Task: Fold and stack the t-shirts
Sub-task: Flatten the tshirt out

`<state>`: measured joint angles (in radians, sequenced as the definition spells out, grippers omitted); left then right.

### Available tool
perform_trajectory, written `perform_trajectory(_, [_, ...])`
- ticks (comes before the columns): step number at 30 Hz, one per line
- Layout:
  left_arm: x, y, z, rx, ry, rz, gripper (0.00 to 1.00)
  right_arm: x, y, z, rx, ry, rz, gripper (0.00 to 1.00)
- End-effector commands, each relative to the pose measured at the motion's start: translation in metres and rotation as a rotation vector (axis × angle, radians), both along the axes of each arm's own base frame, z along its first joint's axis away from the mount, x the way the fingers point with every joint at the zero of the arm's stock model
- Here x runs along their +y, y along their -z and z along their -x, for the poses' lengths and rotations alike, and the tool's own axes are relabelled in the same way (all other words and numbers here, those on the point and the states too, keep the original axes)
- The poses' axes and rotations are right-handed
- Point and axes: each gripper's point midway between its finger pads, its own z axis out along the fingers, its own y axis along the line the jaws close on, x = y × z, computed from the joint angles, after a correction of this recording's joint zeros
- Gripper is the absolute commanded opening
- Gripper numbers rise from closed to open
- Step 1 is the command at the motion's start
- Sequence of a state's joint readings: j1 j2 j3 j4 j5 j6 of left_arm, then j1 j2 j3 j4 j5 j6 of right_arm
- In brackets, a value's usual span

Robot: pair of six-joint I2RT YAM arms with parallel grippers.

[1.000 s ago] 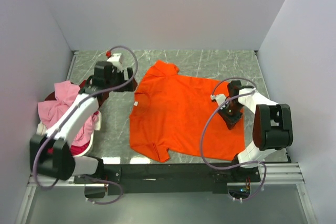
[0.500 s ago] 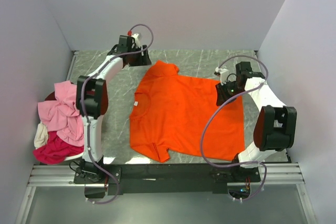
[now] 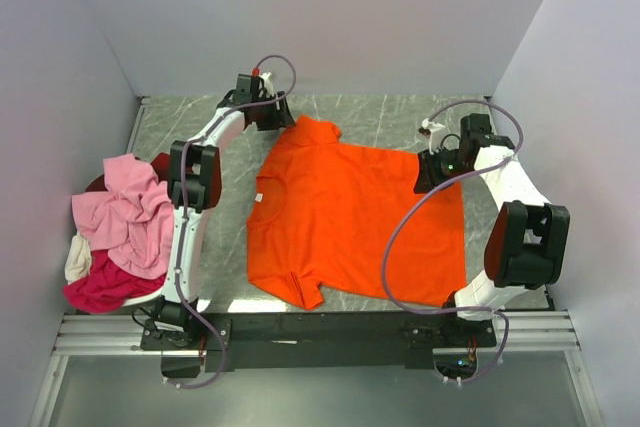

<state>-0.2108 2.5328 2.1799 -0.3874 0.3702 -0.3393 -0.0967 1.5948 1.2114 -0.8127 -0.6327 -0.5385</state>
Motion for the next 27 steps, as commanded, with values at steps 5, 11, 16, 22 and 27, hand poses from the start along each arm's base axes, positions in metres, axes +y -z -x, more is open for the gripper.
perform_trajectory(5, [-0.03, -0.03, -0.029, -0.113, 0.041, 0.184, 0.64, -0.003, -0.019, -0.007, -0.064, 0.017, -0.031, 0.34])
perform_trajectory(11, [-0.032, -0.009, -0.033, -0.053, 0.024, 0.218, 0.6, -0.007, -0.022, -0.007, -0.067, 0.031, -0.045, 0.34])
perform_trajectory(16, [-0.027, 0.006, -0.019, 0.019, 0.027, 0.196, 0.54, -0.011, -0.023, -0.007, -0.069, 0.04, -0.054, 0.34])
perform_trajectory(22, [-0.01, 0.024, 0.012, 0.129, -0.003, 0.172, 0.41, -0.012, -0.025, -0.005, -0.071, 0.039, -0.065, 0.34])
perform_trajectory(27, [0.0, 0.004, 0.036, 0.114, 0.006, 0.144, 0.24, -0.012, -0.025, -0.003, -0.073, 0.037, -0.071, 0.34])
